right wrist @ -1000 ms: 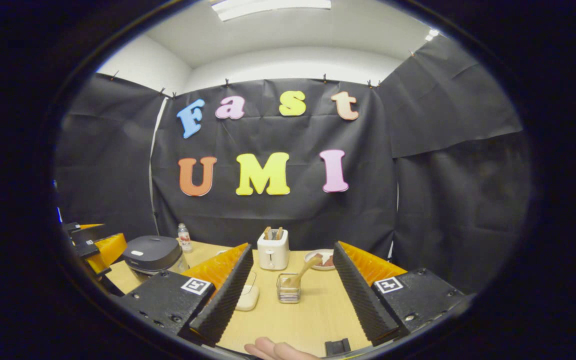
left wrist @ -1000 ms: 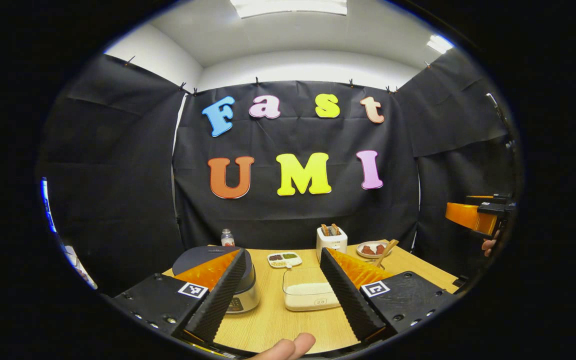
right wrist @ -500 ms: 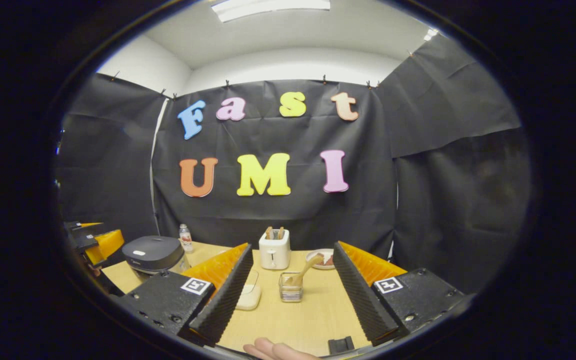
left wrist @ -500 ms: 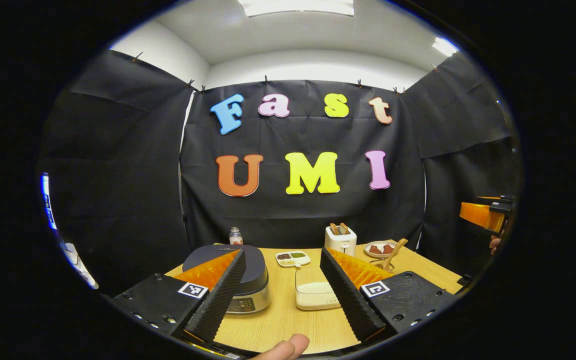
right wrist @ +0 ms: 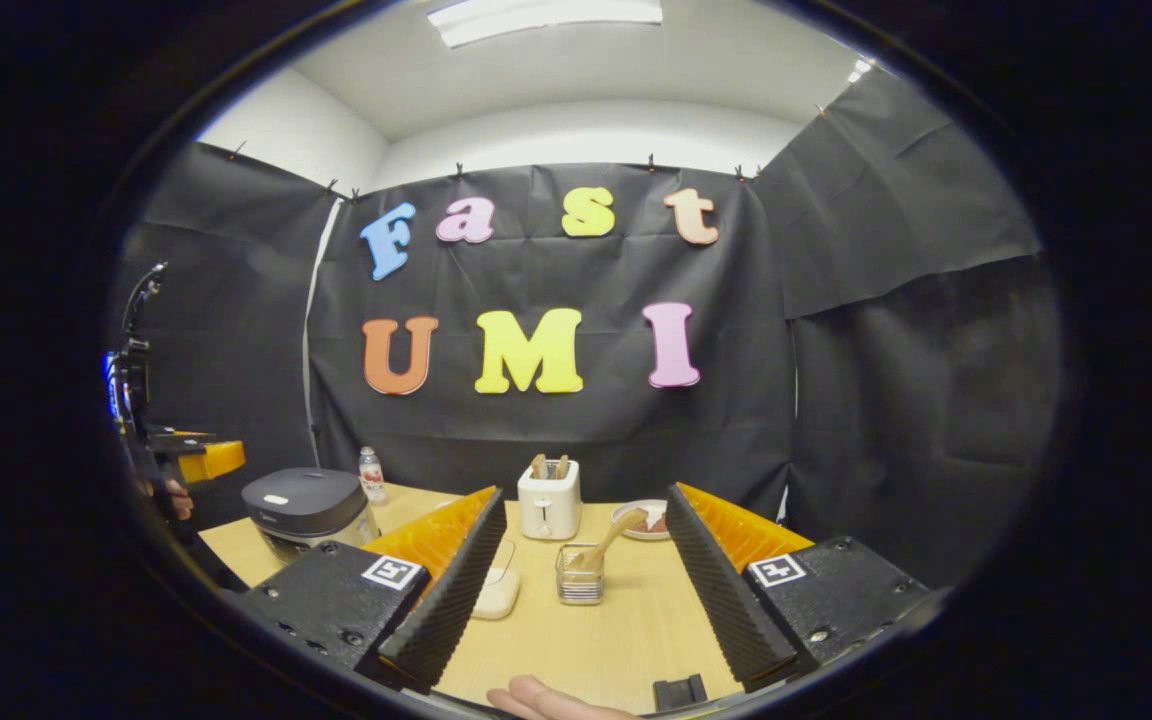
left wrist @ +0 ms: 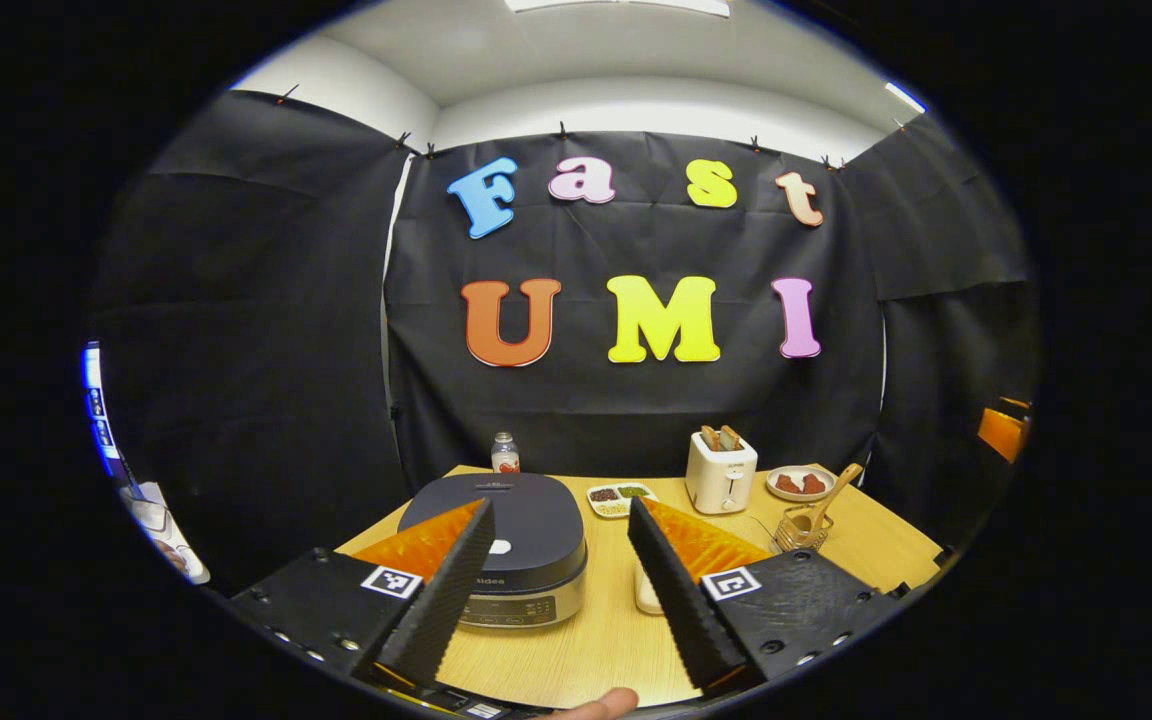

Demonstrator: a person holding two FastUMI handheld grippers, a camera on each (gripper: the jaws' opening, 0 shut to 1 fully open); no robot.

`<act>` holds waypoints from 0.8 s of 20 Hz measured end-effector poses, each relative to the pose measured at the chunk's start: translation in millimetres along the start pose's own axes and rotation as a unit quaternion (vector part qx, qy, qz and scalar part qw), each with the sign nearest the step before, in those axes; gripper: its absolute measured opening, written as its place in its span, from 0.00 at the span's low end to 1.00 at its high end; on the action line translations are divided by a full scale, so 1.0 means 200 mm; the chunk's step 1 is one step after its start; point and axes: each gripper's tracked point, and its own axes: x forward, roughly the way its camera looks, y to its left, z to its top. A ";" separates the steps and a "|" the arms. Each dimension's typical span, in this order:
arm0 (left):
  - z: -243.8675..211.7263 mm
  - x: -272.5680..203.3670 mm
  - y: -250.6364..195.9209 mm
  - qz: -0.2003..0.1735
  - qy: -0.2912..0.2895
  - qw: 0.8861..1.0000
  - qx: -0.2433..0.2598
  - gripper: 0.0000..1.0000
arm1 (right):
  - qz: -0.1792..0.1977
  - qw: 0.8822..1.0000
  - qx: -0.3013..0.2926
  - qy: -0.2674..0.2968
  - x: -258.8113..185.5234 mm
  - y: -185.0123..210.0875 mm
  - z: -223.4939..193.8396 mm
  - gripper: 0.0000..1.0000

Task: Close the left gripper, press the button to open the rice cooker; take a wooden spoon from the chopstick holder with the right hand, scoop a spoonful of rice and pour it into the rice cooker, then put the wooden spoon back into the chopstick holder.

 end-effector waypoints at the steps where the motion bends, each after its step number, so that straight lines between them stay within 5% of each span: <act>1: -0.02 0.04 0.04 0.008 0.010 1.000 -0.005 0.72 | -0.001 1.000 0.002 0.000 0.00 -0.02 -0.01 0.98; 4: -0.06 0.16 0.11 0.017 0.042 0.999 0.009 0.63 | -0.002 1.000 0.007 0.007 0.02 -0.05 -0.05 0.98; 5: -0.07 0.19 0.13 0.021 0.049 0.998 0.018 0.25 | -0.003 1.000 0.007 0.009 0.03 -0.07 -0.07 0.98; 6: -0.08 0.22 0.14 0.024 0.057 0.998 0.022 0.30 | -0.003 1.000 0.007 0.011 0.03 -0.08 -0.08 0.98; 9: -0.14 0.32 0.15 0.027 0.088 0.996 0.023 0.09 | -0.003 1.000 0.011 0.019 0.05 -0.11 -0.13 0.97; 16: -0.39 0.49 0.26 0.058 0.180 0.982 -0.002 0.00 | -0.007 0.999 0.019 0.039 0.10 -0.20 -0.23 1.00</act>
